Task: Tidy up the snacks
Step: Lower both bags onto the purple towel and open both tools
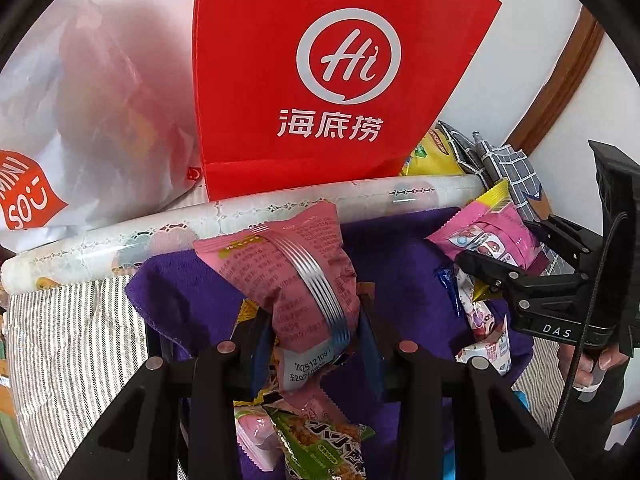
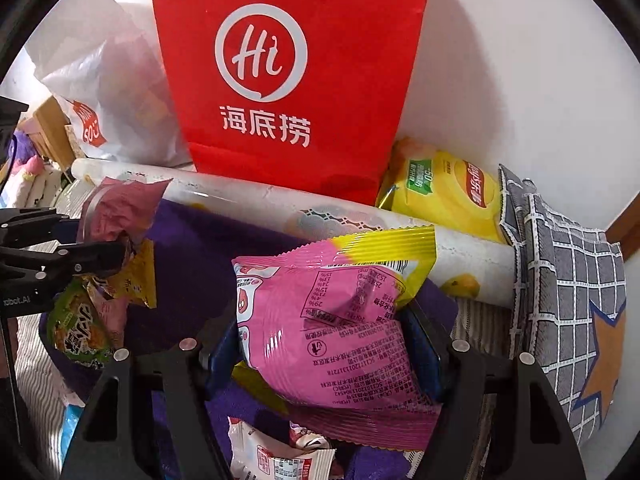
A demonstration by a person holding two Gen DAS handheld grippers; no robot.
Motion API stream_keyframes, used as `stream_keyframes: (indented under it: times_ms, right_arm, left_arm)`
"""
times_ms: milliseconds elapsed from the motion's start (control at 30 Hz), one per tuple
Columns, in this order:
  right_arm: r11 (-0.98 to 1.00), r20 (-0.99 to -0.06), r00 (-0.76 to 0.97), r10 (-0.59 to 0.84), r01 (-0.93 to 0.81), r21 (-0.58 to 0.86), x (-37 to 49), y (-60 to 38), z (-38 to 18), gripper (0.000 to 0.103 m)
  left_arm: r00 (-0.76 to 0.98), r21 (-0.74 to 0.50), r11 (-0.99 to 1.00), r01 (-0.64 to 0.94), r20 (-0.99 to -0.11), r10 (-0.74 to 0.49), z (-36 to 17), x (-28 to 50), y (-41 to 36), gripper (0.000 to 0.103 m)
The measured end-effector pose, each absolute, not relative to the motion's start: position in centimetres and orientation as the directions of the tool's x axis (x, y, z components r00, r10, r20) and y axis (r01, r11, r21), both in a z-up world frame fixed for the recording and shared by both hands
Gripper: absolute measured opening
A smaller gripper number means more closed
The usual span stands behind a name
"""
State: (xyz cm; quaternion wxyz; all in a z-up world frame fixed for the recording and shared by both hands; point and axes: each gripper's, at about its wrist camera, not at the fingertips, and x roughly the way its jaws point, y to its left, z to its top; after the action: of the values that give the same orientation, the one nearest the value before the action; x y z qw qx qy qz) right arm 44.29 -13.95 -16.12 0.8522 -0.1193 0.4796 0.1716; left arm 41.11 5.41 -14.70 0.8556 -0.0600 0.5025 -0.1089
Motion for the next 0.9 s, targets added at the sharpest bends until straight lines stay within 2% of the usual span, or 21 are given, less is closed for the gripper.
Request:
stream_keyframes:
  times_ms: [167,333,433,467,500,633,800,900]
  right_arm:
    - [0.91,-0.866,0.462,0.191,-0.413,-0.02,44.3,-13.9,-16.1,0.073]
    - [0.914,-0.857,0.464,0.224,-0.405,0.02,44.2,-14.2,-15.3,0.081]
    - [0.916,-0.849,0.474,0.234,-0.4,0.029,43.9,-14.5,-14.6,0.084]
    - [0.918,-0.847,0.478,0.233,-0.395,0.03,43.8,-14.6,-14.4,0.084]
    - [0.921,-0.844,0.483,0.232,-0.389,0.031,43.7,-14.7,-14.2,0.084]
    - [0.931,-0.828,0.513,0.227,-0.364,0.03,43.2,-15.1,-12.8,0.084]
    - [0.947,-0.798,0.567,0.203,-0.321,0.014,42.3,-15.2,-10.6,0.085]
    - [0.965,-0.769,0.619,0.16,-0.262,-0.011,41.3,-15.6,-9.4,0.091]
  left_arm:
    - [0.468,-0.213,0.968,0.132,-0.848,-0.25,-14.7,41.1,5.3,0.037]
    - [0.471,-0.219,0.964,0.148,-0.842,-0.264,-14.4,41.0,5.2,0.038]
    - [0.474,-0.228,0.96,0.161,-0.836,-0.278,-14.0,40.8,5.1,0.049]
    - [0.476,-0.225,0.96,0.164,-0.835,-0.277,-13.9,40.7,5.0,0.06]
    - [0.483,-0.22,0.961,0.166,-0.831,-0.274,-13.7,40.6,4.9,0.066]
    - [0.499,-0.23,0.958,0.17,-0.818,-0.285,-12.9,40.3,4.9,0.071]
    - [0.504,-0.229,0.964,0.137,-0.821,-0.267,-12.3,40.3,5.4,0.073]
    - [0.527,-0.222,0.968,0.119,-0.812,-0.251,-11.6,39.9,5.6,0.076]
